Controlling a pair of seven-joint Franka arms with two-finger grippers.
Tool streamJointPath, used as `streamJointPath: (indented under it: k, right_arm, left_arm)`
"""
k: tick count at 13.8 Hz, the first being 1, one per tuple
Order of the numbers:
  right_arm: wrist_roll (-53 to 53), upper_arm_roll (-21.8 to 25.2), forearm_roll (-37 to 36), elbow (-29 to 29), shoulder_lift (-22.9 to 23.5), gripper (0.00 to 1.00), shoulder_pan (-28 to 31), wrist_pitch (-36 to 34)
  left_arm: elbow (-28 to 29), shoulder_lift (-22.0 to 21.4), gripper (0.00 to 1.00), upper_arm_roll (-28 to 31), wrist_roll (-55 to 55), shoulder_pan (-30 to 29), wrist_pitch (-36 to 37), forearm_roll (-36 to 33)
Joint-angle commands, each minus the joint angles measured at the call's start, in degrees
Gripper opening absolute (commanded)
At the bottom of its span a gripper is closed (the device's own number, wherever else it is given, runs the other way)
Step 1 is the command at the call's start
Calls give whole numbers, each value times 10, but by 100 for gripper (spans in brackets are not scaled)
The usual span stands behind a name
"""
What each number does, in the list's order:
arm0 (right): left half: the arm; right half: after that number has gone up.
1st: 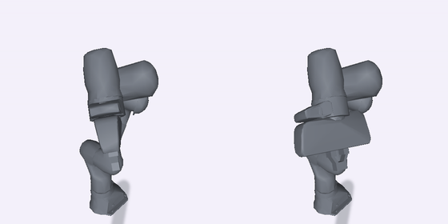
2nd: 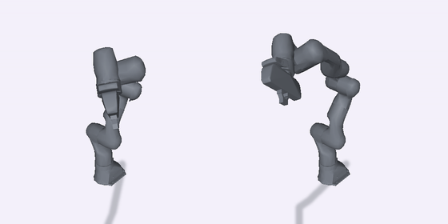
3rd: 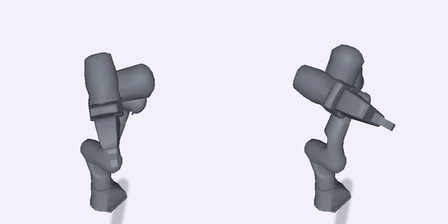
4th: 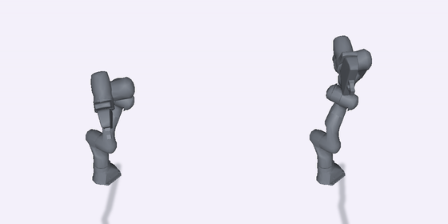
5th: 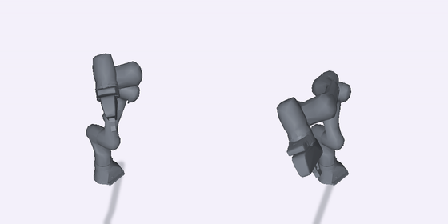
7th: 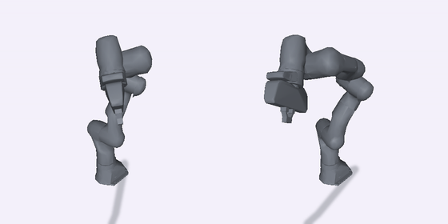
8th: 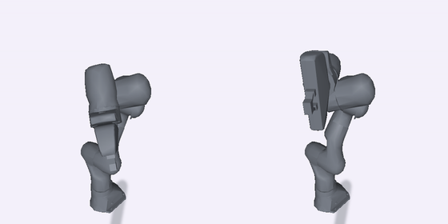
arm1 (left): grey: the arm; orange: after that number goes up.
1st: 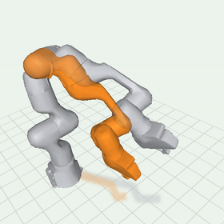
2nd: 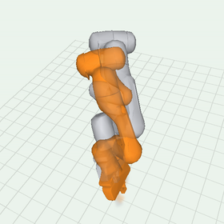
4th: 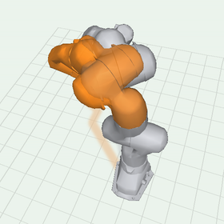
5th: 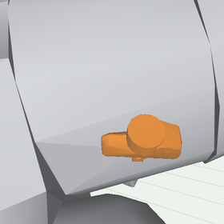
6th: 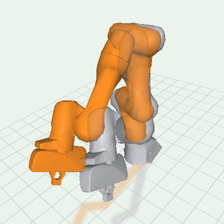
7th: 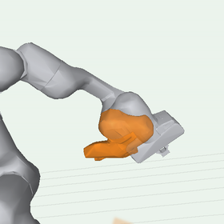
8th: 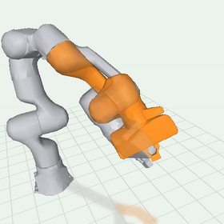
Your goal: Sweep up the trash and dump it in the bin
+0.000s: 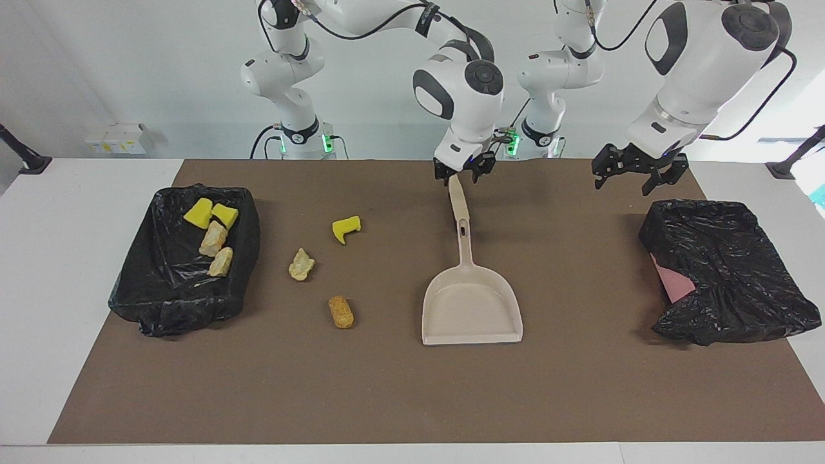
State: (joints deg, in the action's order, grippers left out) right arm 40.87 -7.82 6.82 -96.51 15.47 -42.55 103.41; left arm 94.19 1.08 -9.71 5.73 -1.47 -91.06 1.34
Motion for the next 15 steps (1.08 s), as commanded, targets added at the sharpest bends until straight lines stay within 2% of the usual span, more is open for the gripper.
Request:
streamJointPath:
  k: [1, 3, 6, 8, 10, 12, 15]
  right_arm:
    - [15, 3, 61, -177, -102, 73, -29, 97]
    - [19, 3, 73, -261, -131, 70, -66, 167]
    - [47, 3, 73, -302, -126, 69, -99, 216]
    - [47, 3, 73, -325, -127, 68, -112, 245]
    - [47, 3, 73, -325, -126, 63, -112, 250]
    - [48, 3, 73, -322, -118, 62, -112, 286]
    - [40, 4, 73, -319, -107, 61, -105, 311]
  left_arm:
    - [9, 9, 100, 6, -25, 37, -31, 6]
    - [20, 17, 100, 6, -58, 62, -63, 6]
    - [45, 39, 100, 6, -127, 115, -129, 6]
    - [88, 38, 100, 6, -162, 145, -185, 6]
    - [120, 51, 100, 7, -187, 174, -232, 5]
    - [134, 74, 100, 7, -227, 208, -270, 1]
    - [173, 80, 100, 7, -272, 240, -323, 0]
